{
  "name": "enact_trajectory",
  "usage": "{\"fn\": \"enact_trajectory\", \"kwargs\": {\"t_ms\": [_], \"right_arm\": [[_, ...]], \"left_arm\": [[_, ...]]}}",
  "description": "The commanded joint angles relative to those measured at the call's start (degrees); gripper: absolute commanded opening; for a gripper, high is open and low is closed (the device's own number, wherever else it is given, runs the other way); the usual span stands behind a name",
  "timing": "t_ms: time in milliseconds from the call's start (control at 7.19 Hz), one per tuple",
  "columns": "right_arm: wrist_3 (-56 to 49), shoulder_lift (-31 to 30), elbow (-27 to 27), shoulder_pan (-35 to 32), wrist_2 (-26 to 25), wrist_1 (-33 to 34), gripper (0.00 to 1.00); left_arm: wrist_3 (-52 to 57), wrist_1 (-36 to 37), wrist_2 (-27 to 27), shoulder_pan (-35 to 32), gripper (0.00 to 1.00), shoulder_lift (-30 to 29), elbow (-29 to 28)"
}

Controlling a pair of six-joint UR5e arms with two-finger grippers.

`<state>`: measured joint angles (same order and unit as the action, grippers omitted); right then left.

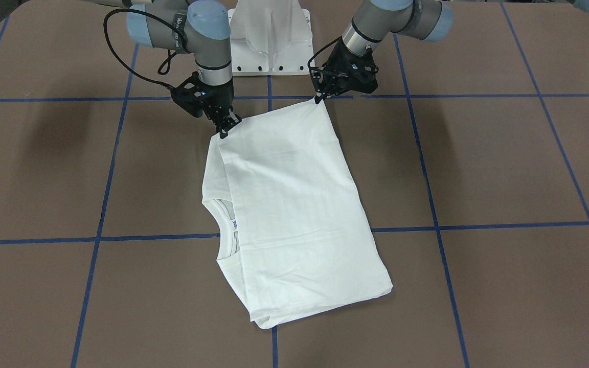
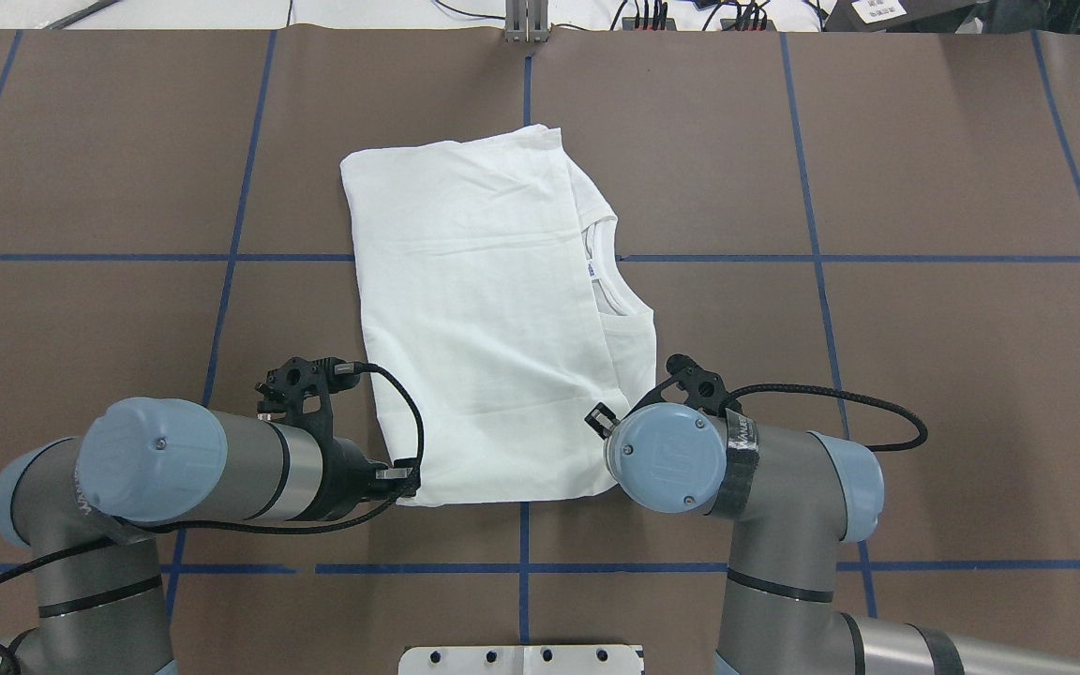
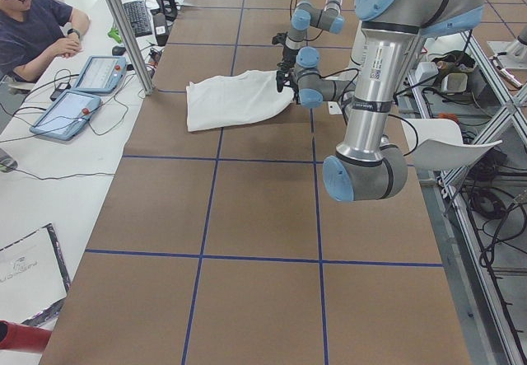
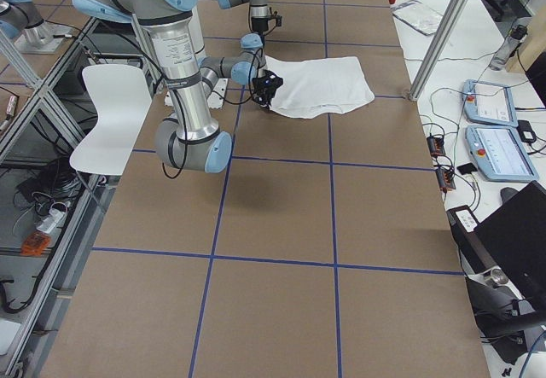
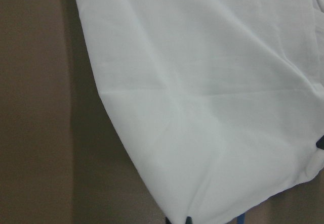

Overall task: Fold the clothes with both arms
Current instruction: 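Close both grippers on the near corners of the folded white shirt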

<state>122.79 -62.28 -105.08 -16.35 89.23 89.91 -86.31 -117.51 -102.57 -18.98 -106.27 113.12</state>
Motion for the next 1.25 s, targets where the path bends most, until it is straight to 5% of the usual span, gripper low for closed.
{"fn": "enact_trajectory", "kwargs": {"t_ms": [0, 417, 696, 835, 1113], "right_arm": [[0.0, -0.1, -3.8, -0.1, 0.1, 2.8, 0.00], [0.1, -0.7, -17.8, 2.6, 0.2, 14.7, 0.00], [0.1, -0.4, -26.8, 5.1, 0.2, 23.4, 0.00], [-0.5, 0.0, -27.2, 4.3, 0.4, 24.1, 0.00], [-8.7, 1.1, -23.1, 0.6, -0.2, 23.2, 0.00]], "left_arm": [[0.1, -0.1, 0.0, 0.1, 0.00, -0.1, 0.0], [0.3, 0.6, -5.5, -0.3, 0.00, 2.3, 6.8], [0.4, 13.8, -10.3, -0.3, 0.00, 2.2, 18.6], [0.8, 16.8, -10.5, -0.2, 0.00, 1.7, 19.8], [7.7, 17.1, -10.1, -6.6, 0.00, -5.6, 9.7]]}}
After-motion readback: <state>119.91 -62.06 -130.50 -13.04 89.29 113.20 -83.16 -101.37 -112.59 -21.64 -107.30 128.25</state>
